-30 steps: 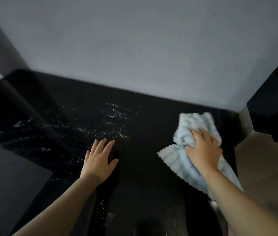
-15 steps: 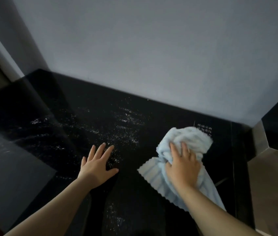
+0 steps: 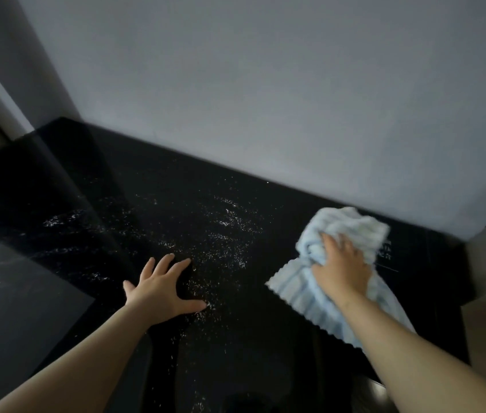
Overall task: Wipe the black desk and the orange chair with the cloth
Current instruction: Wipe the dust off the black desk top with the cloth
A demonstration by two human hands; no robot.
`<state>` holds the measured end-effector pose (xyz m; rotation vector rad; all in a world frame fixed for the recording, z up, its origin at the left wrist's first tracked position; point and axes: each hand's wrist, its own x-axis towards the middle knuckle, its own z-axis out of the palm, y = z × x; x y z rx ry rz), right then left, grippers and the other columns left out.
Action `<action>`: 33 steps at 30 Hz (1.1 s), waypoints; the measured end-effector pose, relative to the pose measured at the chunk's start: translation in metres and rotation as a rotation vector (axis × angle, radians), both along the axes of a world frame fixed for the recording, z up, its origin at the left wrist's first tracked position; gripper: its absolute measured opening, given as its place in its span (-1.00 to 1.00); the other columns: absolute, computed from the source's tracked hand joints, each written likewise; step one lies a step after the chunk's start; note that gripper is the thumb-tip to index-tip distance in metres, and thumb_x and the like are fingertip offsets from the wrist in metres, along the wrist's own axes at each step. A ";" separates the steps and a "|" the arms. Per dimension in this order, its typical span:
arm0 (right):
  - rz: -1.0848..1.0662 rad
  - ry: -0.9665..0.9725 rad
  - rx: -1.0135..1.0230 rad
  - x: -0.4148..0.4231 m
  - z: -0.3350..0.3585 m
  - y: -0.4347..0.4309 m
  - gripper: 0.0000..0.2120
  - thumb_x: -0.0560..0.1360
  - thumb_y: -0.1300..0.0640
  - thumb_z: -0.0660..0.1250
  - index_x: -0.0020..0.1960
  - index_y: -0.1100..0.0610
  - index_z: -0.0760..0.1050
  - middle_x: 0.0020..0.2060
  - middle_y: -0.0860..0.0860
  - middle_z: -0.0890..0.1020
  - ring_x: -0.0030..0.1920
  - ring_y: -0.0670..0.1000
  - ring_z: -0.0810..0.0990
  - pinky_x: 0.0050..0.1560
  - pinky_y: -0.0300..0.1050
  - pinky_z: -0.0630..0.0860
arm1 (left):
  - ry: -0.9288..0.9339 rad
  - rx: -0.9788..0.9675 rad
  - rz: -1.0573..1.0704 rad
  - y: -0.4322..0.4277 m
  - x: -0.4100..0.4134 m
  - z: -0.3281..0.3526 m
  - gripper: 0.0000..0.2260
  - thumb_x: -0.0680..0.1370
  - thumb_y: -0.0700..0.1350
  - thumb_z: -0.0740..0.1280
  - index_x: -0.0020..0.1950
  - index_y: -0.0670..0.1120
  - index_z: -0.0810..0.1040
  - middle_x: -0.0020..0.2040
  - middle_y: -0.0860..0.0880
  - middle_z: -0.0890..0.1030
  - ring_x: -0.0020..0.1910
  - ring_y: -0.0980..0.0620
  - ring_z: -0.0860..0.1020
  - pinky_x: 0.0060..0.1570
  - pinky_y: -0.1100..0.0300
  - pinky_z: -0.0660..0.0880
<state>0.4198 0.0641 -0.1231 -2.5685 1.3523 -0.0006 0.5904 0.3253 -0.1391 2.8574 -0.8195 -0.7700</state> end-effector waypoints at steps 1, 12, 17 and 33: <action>0.132 -0.019 -0.041 0.005 -0.004 0.017 -0.48 0.48 -0.03 0.25 0.41 -0.13 0.22 0.45 -0.01 0.23 0.33 0.15 0.32 0.22 0.02 0.33 | -0.003 0.000 -0.014 0.001 0.001 0.001 -0.06 0.23 0.48 0.31 0.49 0.27 -0.07 0.53 0.16 -0.15 0.51 -0.07 -0.21 0.34 -0.39 -0.03; -0.009 -0.065 0.034 0.025 0.010 -0.017 -0.42 0.42 -0.02 0.35 0.39 -0.01 0.25 0.49 0.00 0.14 0.37 0.20 0.24 0.19 0.20 0.37 | 0.096 0.054 0.087 0.007 0.034 0.018 0.04 0.24 0.41 0.38 0.51 0.20 -0.17 0.53 0.16 -0.23 0.51 -0.09 -0.27 0.30 -0.47 0.00; 0.107 0.016 -0.071 0.047 0.007 0.025 -0.54 0.32 -0.18 0.30 0.10 0.07 0.39 0.10 0.07 0.55 0.11 0.17 0.51 0.01 0.07 0.48 | 0.099 0.058 0.095 0.004 0.035 0.016 0.09 0.21 0.37 0.44 0.52 0.15 -0.15 0.53 0.13 -0.21 0.51 -0.11 -0.26 0.29 -0.48 0.04; 0.108 -0.091 -0.196 0.063 0.001 0.000 -0.79 0.40 -0.04 0.16 0.01 -0.06 0.43 -0.03 0.06 0.59 -0.01 0.22 0.50 -0.13 -0.02 0.40 | 0.103 0.055 0.124 0.003 0.037 0.014 0.08 0.20 0.37 0.45 0.51 0.22 -0.16 0.53 0.16 -0.21 0.51 -0.08 -0.26 0.28 -0.48 0.04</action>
